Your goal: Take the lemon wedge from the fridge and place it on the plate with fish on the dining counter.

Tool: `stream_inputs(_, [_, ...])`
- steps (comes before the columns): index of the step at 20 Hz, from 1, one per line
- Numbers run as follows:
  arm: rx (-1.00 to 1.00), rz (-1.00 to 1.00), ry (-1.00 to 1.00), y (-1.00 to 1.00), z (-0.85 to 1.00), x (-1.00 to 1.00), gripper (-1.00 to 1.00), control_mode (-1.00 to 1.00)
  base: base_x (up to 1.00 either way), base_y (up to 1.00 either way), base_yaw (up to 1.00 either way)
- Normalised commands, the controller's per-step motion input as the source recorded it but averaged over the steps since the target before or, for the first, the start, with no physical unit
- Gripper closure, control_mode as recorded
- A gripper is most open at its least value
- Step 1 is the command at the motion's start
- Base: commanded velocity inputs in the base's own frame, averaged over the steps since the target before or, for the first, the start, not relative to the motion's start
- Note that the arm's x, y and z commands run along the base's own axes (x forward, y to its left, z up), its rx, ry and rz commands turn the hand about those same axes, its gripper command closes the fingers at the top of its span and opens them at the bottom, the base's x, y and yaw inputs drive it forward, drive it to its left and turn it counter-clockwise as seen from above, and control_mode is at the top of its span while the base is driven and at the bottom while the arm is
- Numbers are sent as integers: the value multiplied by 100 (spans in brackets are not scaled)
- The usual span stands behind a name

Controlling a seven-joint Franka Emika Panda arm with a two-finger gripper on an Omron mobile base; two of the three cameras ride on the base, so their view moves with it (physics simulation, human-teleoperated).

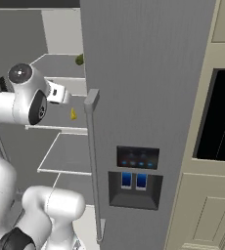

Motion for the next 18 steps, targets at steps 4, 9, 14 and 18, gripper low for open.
stream_inputs(4, [-9,2,24,29,-30,60,-100,-100,0,0,0])
stream_inputs(9, [0,7,31,9,-52,37,-100,-100,0,0,0])
stream_inputs(14, [0,2,12,2,-30,26,-100,-100,0,0,0])
stream_inputs(18, [0,0,1,0,-38,68,-100,-100,0,0,0])
